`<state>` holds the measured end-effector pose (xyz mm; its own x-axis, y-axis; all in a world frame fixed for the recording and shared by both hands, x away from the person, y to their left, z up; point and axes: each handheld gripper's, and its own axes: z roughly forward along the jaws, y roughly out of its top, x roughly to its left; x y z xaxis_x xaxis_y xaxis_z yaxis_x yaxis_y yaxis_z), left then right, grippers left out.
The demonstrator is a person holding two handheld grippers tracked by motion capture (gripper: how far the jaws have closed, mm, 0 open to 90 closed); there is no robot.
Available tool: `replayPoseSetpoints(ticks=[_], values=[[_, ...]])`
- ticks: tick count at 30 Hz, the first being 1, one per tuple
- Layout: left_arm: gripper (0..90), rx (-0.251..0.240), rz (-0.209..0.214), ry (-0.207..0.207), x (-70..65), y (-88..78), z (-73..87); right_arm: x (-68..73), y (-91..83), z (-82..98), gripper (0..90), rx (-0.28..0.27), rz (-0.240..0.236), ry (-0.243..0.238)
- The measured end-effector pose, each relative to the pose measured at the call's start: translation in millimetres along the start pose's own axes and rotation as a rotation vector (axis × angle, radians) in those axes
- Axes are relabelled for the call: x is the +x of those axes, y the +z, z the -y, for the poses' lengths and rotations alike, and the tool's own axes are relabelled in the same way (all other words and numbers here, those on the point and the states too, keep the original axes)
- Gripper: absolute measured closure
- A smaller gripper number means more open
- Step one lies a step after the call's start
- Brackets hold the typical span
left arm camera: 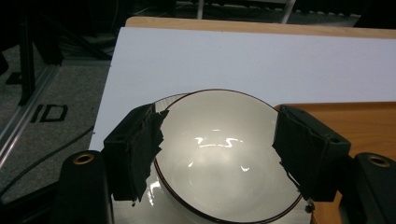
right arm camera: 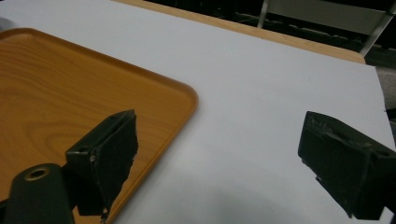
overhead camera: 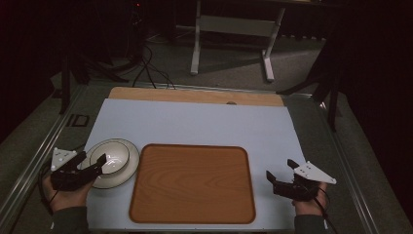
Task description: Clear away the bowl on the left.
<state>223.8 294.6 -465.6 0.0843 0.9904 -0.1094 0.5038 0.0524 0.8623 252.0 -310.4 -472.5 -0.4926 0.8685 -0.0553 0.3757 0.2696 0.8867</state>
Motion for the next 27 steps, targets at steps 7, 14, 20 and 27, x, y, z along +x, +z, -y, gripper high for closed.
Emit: replayPoseSetpoints(ticks=[7, 14, 20, 27], values=[[30.5, -0.009, -0.028, 0.003, 0.2, -0.9, -0.4, -1.2, -1.4, -1.3, 11.2, -0.014, 0.016, 0.006], [31.0, -0.011, -0.042, -0.005, 3.0, -2.1, -1.4, -1.7, -2.6, -1.1, 11.2, -0.019, 0.027, 0.003], [31.3, -0.008, -0.055, -0.006, 5.3, 0.4, -6.4, -2.5, -2.5, -1.7, 11.2, -0.026, 0.032, 0.001], [33.0, 0.003, -0.06, -0.025, 8.8, 7.0, -14.5, -2.2, -1.7, -1.6, 11.2, -0.019, 0.037, -0.005]])
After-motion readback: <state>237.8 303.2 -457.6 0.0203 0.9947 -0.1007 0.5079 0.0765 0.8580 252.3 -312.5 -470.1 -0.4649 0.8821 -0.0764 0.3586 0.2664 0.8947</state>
